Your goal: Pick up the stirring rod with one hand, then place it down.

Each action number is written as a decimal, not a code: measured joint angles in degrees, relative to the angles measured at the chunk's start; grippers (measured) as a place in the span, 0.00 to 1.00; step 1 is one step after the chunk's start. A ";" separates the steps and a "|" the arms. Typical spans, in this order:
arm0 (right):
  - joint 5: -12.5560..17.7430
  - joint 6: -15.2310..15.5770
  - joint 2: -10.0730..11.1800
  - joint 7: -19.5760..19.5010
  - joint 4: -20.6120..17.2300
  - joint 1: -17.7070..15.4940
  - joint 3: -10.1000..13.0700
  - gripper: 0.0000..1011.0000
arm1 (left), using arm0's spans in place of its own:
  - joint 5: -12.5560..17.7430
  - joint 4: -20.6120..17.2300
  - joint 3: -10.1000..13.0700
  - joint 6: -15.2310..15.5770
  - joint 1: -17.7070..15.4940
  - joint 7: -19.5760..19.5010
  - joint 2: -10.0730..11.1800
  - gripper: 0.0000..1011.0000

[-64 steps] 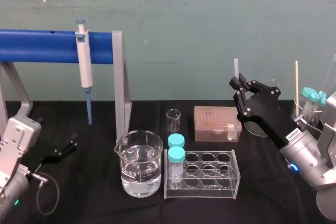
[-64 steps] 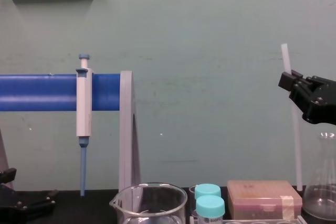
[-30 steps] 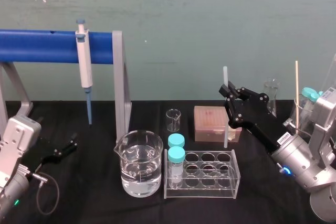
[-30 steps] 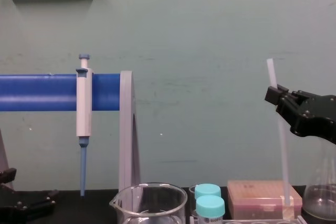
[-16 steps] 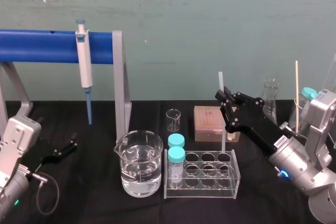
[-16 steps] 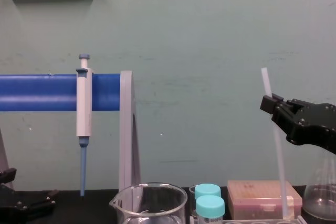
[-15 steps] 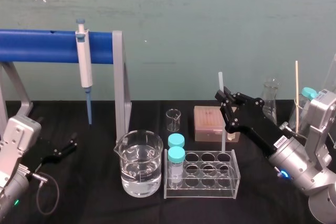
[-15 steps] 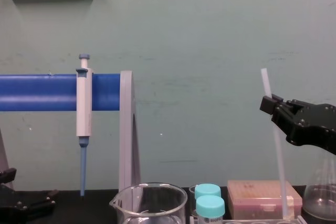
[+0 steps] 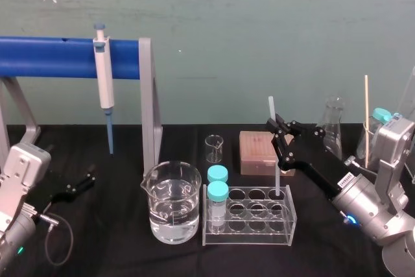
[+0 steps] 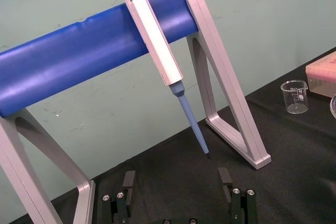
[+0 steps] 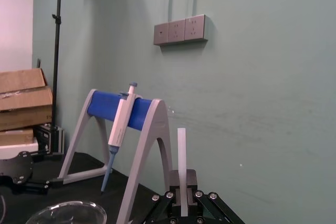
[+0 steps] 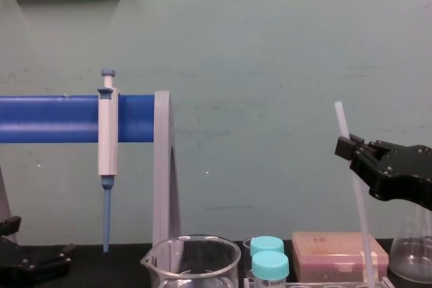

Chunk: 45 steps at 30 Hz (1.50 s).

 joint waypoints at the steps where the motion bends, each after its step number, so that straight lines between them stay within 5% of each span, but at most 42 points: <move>1: -0.05 0.01 0.01 0.01 0.10 0.02 -0.03 0.06 | 0.00 0.00 0.00 0.00 0.00 0.00 0.00 0.99; 45: -0.99 1.17 -0.45 1.09 7.74 2.07 -1.99 0.07 | 0.00 0.00 0.00 0.00 0.00 0.00 0.00 0.99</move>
